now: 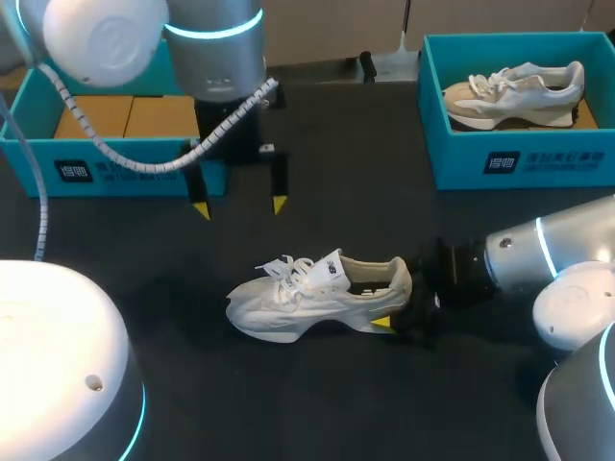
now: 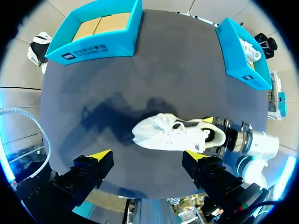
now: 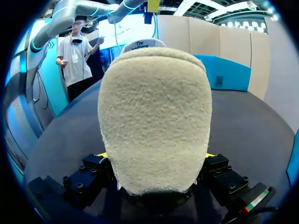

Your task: Take the shoe out of the shoebox, open the shoe tongue, remove and reinsert the insole, then place the shoe into the shoebox

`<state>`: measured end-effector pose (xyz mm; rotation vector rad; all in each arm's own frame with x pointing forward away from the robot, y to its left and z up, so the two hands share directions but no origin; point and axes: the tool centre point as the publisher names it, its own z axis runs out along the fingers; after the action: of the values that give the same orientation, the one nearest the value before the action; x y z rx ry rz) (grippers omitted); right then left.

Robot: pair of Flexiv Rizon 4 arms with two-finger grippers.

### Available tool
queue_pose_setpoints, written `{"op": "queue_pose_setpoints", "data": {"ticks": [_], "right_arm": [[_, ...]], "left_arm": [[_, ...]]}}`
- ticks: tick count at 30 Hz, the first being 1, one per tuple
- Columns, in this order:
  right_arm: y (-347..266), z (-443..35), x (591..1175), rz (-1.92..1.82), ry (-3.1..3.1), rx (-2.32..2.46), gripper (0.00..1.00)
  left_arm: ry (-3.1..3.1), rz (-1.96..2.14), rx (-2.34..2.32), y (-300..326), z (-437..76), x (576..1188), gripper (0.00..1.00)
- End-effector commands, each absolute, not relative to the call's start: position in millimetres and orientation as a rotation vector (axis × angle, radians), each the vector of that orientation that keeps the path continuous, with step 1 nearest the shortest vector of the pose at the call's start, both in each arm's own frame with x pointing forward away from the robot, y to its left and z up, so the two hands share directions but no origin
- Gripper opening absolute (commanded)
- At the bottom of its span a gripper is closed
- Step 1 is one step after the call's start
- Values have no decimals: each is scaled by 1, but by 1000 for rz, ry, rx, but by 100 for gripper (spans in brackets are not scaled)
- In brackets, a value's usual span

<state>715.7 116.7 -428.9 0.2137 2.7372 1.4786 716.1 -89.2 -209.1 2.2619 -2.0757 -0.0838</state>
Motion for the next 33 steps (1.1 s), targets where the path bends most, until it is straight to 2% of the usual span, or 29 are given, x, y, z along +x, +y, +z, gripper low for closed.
{"op": "queue_pose_setpoints", "data": {"ticks": [1,14,33], "right_arm": [[120,-432,717,1475,2738,215,0],[120,-432,717,1475,2738,215,0],[120,-432,717,1475,2738,215,0]], "left_arm": [[-2076,-69,2264,-92,-213,702,100],[-2048,-95,2328,-124,-230,669,100],[-2117,-133,2317,-193,-272,693,100]]}}
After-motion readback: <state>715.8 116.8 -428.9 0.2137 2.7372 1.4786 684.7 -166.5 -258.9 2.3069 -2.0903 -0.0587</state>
